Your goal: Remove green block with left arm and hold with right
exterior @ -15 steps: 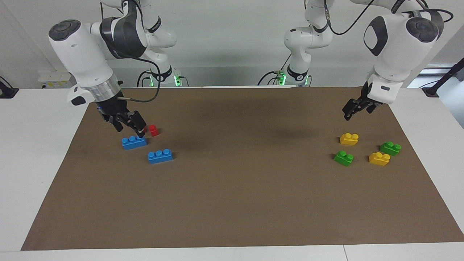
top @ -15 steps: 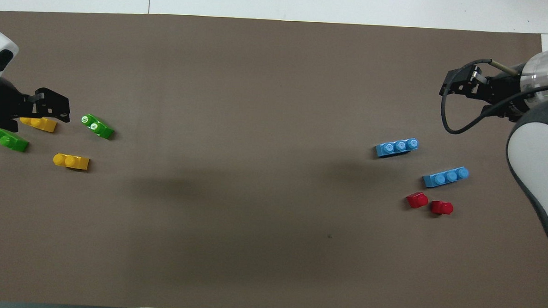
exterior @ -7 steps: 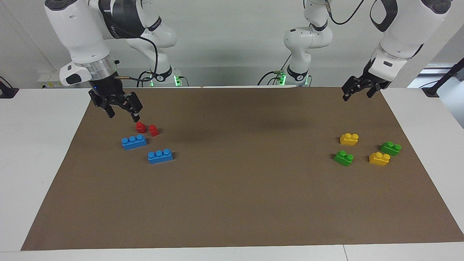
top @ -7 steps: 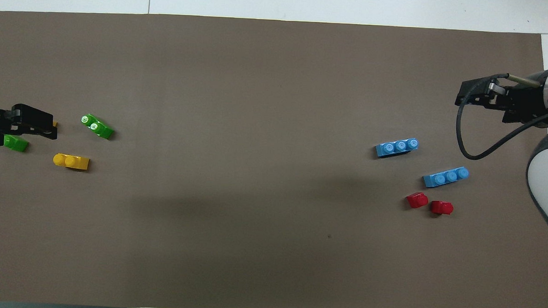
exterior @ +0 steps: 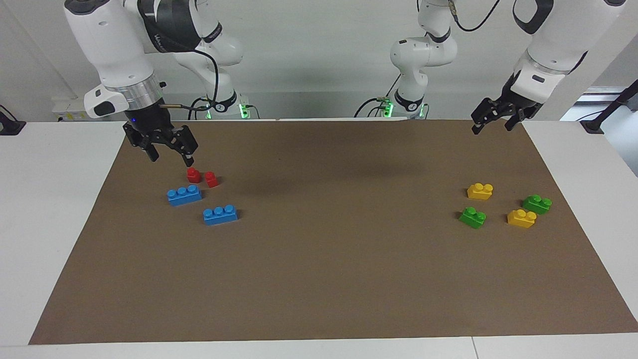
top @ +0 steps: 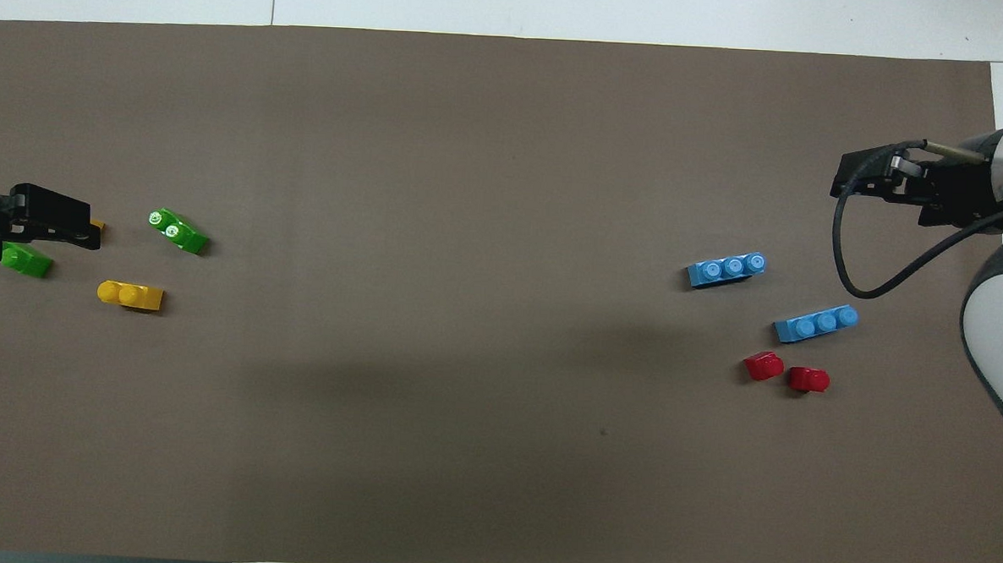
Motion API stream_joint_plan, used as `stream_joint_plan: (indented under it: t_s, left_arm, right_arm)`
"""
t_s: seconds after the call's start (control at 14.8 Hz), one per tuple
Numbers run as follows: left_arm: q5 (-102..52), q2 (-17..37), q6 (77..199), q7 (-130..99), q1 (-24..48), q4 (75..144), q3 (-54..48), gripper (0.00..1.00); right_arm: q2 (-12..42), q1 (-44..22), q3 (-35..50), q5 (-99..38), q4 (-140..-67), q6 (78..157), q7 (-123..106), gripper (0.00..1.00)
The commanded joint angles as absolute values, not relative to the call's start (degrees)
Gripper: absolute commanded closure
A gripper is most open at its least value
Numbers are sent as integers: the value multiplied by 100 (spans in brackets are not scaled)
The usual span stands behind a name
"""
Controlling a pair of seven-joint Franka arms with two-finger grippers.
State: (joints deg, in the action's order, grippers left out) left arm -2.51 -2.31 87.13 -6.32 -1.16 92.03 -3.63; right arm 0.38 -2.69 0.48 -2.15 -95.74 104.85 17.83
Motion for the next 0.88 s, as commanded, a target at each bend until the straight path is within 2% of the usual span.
stream_joint_plan:
  t_s: [0.0,0.47,0.81]
  left_arm:
    - [-290,-272,8613,-519,-123,9149,-378,0]
    - [-290,-281,8578,-510,-141,9176,-387,0]
    - [-290,-316,8552,-475,-123,9193,-387,0]
  right_arm:
    - [-131,-229,70,-88,-9589,10188,1337,0]
    - [-334,-167,9,-79,-9423,9107,967,0]
    - [-334,-71,-9,132,-9422,9114,475,0]
